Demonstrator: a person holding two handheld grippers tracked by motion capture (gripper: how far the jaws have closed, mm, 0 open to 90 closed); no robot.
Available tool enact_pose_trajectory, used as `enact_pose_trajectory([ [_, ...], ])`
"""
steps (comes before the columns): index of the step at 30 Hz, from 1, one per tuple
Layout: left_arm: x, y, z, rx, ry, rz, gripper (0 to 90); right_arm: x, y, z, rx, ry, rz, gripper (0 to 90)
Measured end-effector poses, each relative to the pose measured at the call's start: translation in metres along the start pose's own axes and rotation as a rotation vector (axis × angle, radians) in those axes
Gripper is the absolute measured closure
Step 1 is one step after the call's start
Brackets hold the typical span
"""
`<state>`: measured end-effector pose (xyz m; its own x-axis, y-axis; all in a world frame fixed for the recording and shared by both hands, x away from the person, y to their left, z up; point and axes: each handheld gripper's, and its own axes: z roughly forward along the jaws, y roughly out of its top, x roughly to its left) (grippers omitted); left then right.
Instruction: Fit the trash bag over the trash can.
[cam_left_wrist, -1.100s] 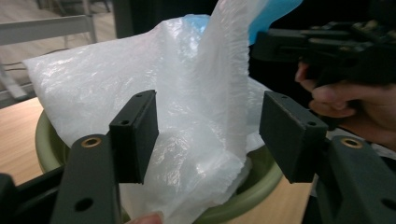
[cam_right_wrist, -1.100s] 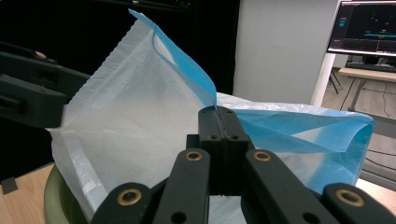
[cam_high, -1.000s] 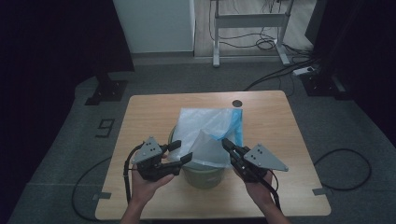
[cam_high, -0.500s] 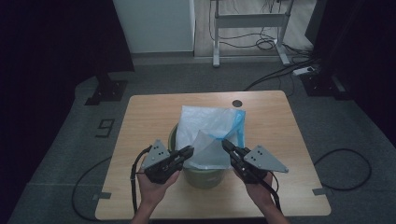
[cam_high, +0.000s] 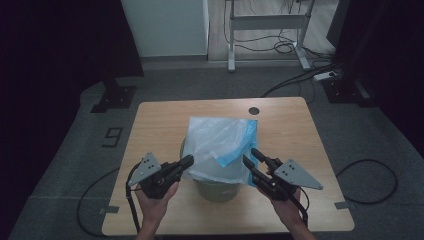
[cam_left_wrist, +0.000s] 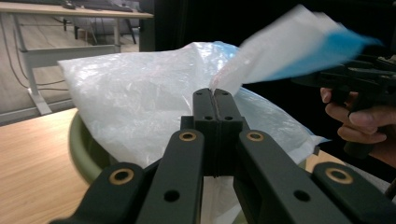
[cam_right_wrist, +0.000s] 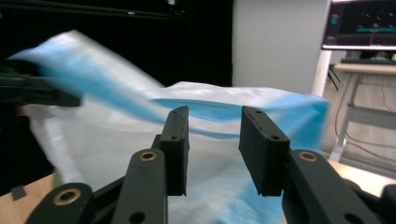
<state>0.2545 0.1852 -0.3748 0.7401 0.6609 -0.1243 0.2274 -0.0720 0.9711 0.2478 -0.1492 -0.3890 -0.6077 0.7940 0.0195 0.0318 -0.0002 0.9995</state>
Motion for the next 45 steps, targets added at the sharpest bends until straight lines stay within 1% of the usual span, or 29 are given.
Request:
enact_pose_trajectory([
  [2, 0.002, -0.001, -0.001, -0.005, -0.005, -0.011, 89.9, -0.008, -0.001, -0.001, 0.011, -0.018, 0.019, 60.6],
  [4, 0.003, -0.002, -0.001, -0.008, -0.007, -0.012, 89.9, -0.015, -0.002, 0.001, 0.037, -0.039, 0.028, 60.1],
  [6, 0.002, -0.003, -0.001, -0.007, -0.010, -0.009, 89.9, -0.021, -0.003, 0.005, 0.057, -0.040, 0.042, 58.5],
  [8, 0.002, -0.004, -0.001, -0.012, -0.008, -0.006, 89.9, -0.027, -0.003, 0.010, 0.077, -0.049, 0.039, 58.0],
  [12, 0.003, -0.005, -0.002, -0.019, -0.006, -0.011, 89.9, -0.036, -0.004, 0.020, 0.093, -0.061, 0.059, 57.1],
  [15, 0.004, -0.006, -0.003, -0.025, -0.011, -0.019, 89.9, -0.041, -0.006, 0.026, 0.103, -0.069, 0.086, 55.7],
  [20, 0.006, -0.008, -0.004, -0.033, -0.015, -0.029, 89.9, -0.044, -0.006, 0.031, 0.106, -0.063, 0.107, 54.5],
  [22, 0.007, -0.008, -0.004, -0.039, -0.018, -0.035, 89.9, -0.045, -0.006, 0.035, 0.117, -0.060, 0.111, 54.3],
  [25, 0.007, -0.009, -0.005, -0.041, -0.016, -0.041, 89.9, -0.047, -0.005, 0.042, 0.133, -0.046, 0.132, 53.2],
  [27, 0.008, -0.009, -0.005, -0.043, -0.017, -0.042, 89.9, -0.048, -0.004, 0.046, 0.143, -0.054, 0.139, 52.6],
  [32, 0.009, -0.010, -0.005, -0.046, -0.019, -0.044, 89.9, -0.051, -0.004, 0.054, 0.164, -0.046, 0.147, 52.5],
  [37, 0.009, -0.010, -0.004, -0.048, -0.019, -0.044, 89.9, -0.056, -0.005, 0.061, 0.180, -0.045, 0.177, 52.3],
  [39, 0.009, -0.010, -0.004, -0.049, -0.020, -0.044, 89.9, -0.059, -0.005, 0.064, 0.185, -0.041, 0.196, 52.5],
  [42, 0.009, -0.010, -0.004, -0.050, -0.020, -0.043, 89.9, -0.061, -0.005, 0.067, 0.188, -0.031, 0.220, 54.9],
  [44, 0.009, -0.011, -0.005, -0.051, -0.020, -0.043, 89.9, -0.062, -0.006, 0.069, 0.196, -0.033, 0.226, 60.0],
  [45, 0.009, -0.011, -0.005, -0.051, -0.020, -0.043, 90.0, -0.062, -0.006, 0.070, 0.201, -0.034, 0.229, 64.7],
])
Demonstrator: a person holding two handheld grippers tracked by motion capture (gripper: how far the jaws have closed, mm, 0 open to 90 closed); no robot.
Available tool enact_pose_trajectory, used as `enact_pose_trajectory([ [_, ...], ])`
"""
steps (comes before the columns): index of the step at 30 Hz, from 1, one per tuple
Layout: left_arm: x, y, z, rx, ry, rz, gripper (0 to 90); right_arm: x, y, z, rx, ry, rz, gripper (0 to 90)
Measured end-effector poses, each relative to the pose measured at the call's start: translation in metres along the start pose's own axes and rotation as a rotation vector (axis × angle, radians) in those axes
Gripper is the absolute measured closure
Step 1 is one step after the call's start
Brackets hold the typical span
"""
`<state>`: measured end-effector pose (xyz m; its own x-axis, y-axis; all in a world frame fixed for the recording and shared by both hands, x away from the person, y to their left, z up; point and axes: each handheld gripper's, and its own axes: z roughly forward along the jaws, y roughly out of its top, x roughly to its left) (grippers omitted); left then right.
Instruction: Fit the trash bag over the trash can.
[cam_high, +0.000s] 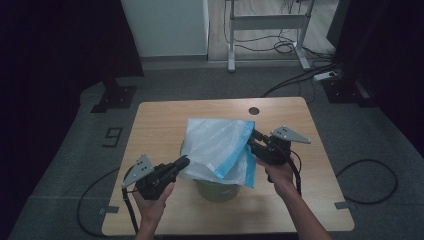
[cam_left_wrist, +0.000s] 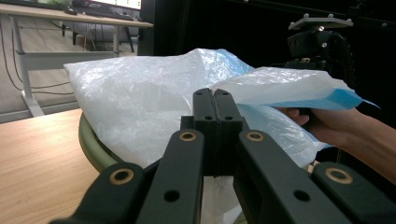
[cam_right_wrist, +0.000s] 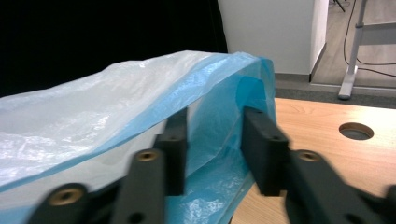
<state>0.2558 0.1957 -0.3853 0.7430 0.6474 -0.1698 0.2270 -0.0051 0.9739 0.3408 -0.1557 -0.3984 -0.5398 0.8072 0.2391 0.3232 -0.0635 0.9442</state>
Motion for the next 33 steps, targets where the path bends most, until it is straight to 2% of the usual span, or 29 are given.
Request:
enact_pose_trajectory([
  [4, 0.000, -0.001, -0.001, -0.001, -0.002, 0.000, 89.9, -0.002, -0.001, 0.002, 0.003, 0.004, 0.013, 79.4],
  [8, 0.000, -0.001, -0.001, -0.002, -0.009, 0.002, 89.9, -0.001, 0.001, 0.001, -0.011, 0.006, -0.001, 88.3],
  [17, 0.000, 0.000, 0.000, -0.008, -0.017, 0.000, 89.2, 0.000, 0.006, -0.007, -0.051, -0.008, -0.025, 89.3],
  [22, -0.003, 0.004, 0.000, -0.007, -0.017, 0.010, 58.5, 0.006, 0.009, -0.018, -0.082, -0.028, -0.090, 89.3],
  [24, -0.005, 0.007, -0.003, -0.010, -0.029, 0.018, 51.1, 0.007, 0.011, -0.021, -0.091, -0.032, -0.108, 89.3],
  [27, -0.003, 0.014, -0.007, -0.006, -0.044, 0.029, 44.9, 0.009, 0.014, -0.025, -0.105, -0.035, -0.131, 89.3],
  [29, -0.001, 0.020, -0.009, -0.009, -0.045, 0.031, 44.2, 0.009, 0.016, -0.027, -0.115, -0.035, -0.135, 89.4],
  [33, 0.006, 0.033, -0.005, 0.024, -0.035, 0.035, 44.1, 0.012, 0.020, -0.029, -0.124, -0.027, -0.148, 89.3],
])
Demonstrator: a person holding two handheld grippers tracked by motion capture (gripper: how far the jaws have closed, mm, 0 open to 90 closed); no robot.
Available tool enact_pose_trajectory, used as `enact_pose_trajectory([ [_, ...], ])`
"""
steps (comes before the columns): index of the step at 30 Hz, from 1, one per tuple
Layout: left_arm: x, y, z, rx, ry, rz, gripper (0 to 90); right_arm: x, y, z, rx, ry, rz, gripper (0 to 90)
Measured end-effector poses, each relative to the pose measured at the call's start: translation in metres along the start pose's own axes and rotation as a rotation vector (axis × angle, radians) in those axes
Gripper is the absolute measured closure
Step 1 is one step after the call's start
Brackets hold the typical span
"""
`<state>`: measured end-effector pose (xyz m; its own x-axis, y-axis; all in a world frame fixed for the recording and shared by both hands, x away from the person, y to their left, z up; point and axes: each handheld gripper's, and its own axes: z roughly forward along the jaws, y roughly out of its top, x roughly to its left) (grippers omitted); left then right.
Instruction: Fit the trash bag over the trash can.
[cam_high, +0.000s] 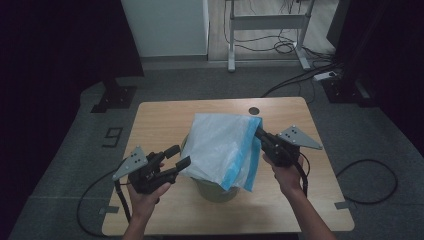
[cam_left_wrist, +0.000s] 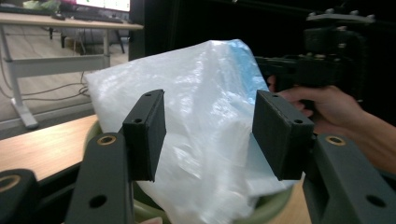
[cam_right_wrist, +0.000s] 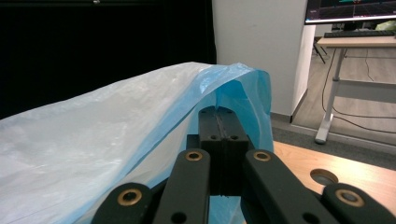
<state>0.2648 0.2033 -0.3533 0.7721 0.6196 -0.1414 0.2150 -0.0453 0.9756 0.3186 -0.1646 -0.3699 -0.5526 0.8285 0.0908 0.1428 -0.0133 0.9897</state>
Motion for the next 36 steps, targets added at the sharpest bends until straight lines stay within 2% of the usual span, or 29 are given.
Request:
enact_pose_trajectory([
  [5, 0.011, 0.012, 0.012, 0.050, -0.004, 0.009, 44.3, 0.005, 0.004, 0.002, -0.004, 0.011, -0.017, 89.3],
  [9, 0.021, 0.017, 0.018, 0.065, -0.011, 0.003, 44.3, 0.007, 0.008, 0.004, -0.009, 0.015, -0.025, 89.3],
  [11, 0.025, 0.019, 0.017, 0.056, -0.015, 0.000, 44.2, 0.007, 0.009, 0.004, -0.011, 0.013, -0.030, 89.3],
  [15, 0.031, 0.021, 0.007, 0.006, -0.049, -0.029, 43.3, 0.004, 0.009, 0.003, -0.006, 0.006, -0.028, 89.3],
  [19, 0.031, 0.022, 0.005, 0.010, -0.030, -0.027, 43.4, 0.001, 0.008, 0.003, -0.003, 0.003, -0.020, 89.3],
  [28, 0.026, 0.019, 0.035, 0.085, -0.049, -0.023, 39.6, 0.008, 0.011, 0.004, -0.014, 0.017, -0.028, 89.3],
  [33, 0.027, 0.018, 0.051, 0.128, -0.029, -0.019, 38.4, 0.011, 0.012, 0.006, -0.024, 0.024, -0.025, 89.3],
  [36, 0.026, 0.016, 0.058, 0.158, -0.016, 0.003, 41.4, 0.014, 0.012, 0.006, -0.028, 0.029, -0.024, 89.3],
])
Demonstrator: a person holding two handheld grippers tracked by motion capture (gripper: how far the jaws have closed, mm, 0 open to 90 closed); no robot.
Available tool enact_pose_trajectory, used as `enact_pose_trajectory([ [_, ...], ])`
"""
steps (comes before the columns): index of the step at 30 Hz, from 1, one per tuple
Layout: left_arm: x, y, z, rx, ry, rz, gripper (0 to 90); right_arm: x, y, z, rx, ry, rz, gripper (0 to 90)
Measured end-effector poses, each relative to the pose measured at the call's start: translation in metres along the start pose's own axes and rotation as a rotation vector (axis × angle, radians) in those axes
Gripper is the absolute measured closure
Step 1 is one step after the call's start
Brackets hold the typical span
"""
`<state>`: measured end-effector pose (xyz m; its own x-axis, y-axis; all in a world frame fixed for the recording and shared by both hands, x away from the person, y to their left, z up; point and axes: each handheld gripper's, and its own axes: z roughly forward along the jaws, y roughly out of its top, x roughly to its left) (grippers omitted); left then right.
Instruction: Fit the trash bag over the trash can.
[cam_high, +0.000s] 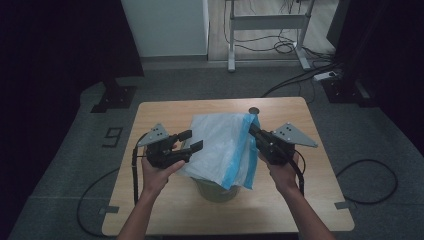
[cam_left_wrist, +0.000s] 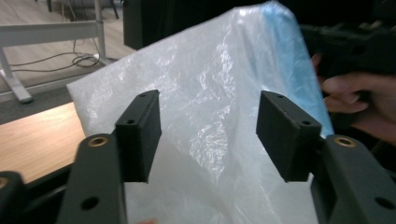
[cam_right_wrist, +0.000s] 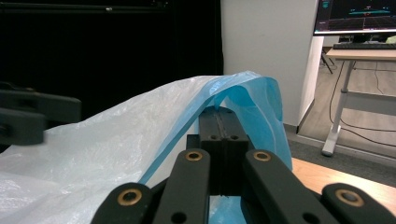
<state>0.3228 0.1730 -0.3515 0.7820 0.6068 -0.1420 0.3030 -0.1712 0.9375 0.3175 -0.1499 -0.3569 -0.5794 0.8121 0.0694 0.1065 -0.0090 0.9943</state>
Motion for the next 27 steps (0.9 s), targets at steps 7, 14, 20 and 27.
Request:
enact_pose_trajectory([
  [7, -0.007, -0.005, 0.006, 0.029, 0.054, 0.051, 77.0, 0.007, 0.001, 0.001, -0.007, 0.016, -0.007, 89.3],
  [14, -0.003, -0.005, -0.003, -0.063, 0.066, 0.041, 89.9, 0.009, -0.001, -0.002, -0.011, 0.021, -0.007, 89.3],
  [20, 0.003, -0.004, -0.014, -0.143, 0.079, 0.007, 89.9, 0.003, -0.006, -0.004, 0.001, 0.006, 0.004, 89.4],
  [27, 0.010, -0.005, -0.023, -0.194, 0.090, -0.026, 90.0, -0.003, -0.015, -0.009, 0.017, -0.010, 0.017, 89.4],
])
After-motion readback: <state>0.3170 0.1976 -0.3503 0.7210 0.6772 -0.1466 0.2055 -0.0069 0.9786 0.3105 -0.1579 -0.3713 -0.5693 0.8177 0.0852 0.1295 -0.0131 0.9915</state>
